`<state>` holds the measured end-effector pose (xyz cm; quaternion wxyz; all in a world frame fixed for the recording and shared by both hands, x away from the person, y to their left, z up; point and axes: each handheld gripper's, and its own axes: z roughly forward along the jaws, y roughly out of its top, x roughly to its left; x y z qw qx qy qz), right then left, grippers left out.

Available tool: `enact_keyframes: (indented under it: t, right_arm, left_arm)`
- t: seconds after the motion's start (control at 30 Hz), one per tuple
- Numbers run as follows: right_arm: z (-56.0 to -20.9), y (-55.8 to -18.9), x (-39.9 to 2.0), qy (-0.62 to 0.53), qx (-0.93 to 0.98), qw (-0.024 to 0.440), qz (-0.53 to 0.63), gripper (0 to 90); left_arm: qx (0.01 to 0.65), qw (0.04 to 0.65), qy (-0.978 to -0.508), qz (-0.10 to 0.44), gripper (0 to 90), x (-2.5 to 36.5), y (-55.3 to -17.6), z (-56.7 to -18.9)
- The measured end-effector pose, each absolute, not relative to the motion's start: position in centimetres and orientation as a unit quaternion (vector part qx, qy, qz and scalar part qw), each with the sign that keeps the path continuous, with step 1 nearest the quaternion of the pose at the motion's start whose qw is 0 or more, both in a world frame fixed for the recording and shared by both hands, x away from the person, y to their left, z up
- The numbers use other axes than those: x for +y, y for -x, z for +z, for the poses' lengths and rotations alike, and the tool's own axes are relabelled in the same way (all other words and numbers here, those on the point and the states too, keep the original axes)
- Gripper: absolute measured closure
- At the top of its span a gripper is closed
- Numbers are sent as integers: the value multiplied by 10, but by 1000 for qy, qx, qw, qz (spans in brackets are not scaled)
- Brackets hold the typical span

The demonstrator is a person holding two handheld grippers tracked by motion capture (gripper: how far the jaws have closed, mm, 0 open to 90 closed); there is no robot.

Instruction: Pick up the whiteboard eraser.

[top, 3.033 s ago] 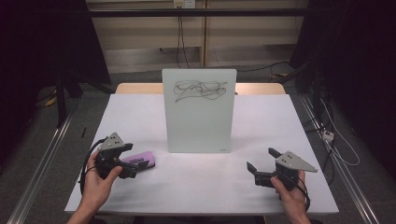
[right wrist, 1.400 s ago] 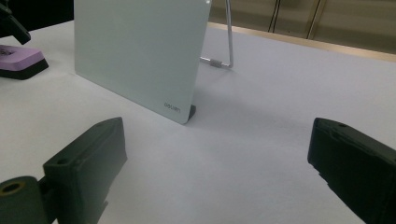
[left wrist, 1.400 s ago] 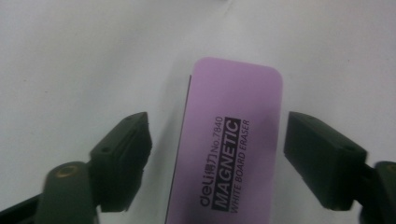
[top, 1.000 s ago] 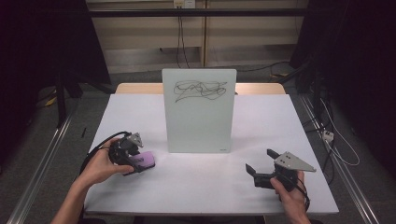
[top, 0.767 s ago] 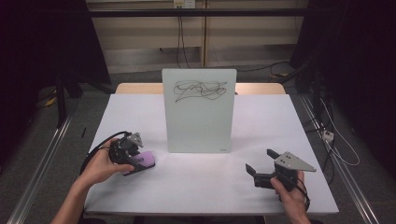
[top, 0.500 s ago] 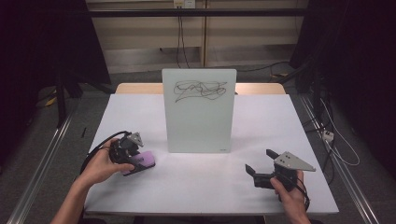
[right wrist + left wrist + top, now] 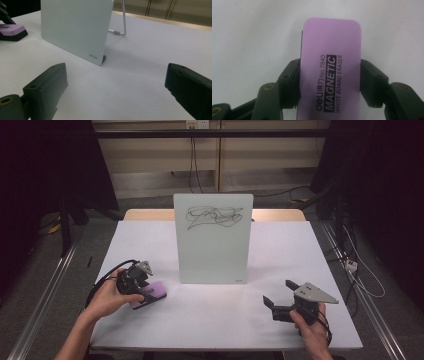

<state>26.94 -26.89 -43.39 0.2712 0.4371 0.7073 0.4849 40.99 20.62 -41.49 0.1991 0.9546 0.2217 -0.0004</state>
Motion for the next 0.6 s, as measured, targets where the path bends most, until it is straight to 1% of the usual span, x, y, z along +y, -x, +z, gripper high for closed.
enact_keyframes:
  t: [0.33, 0.6]
  right_arm:
    - [-434, -269, -269, -437, 707, 270, 485, 40]
    - [-434, -269, -269, -437, 707, 269, 485, 40]
  left_arm:
    - [251, 232, -940, 5, 409, 213, -413, -409]
    - [273, 281, -920, 15, 409, 220, -414, -401]
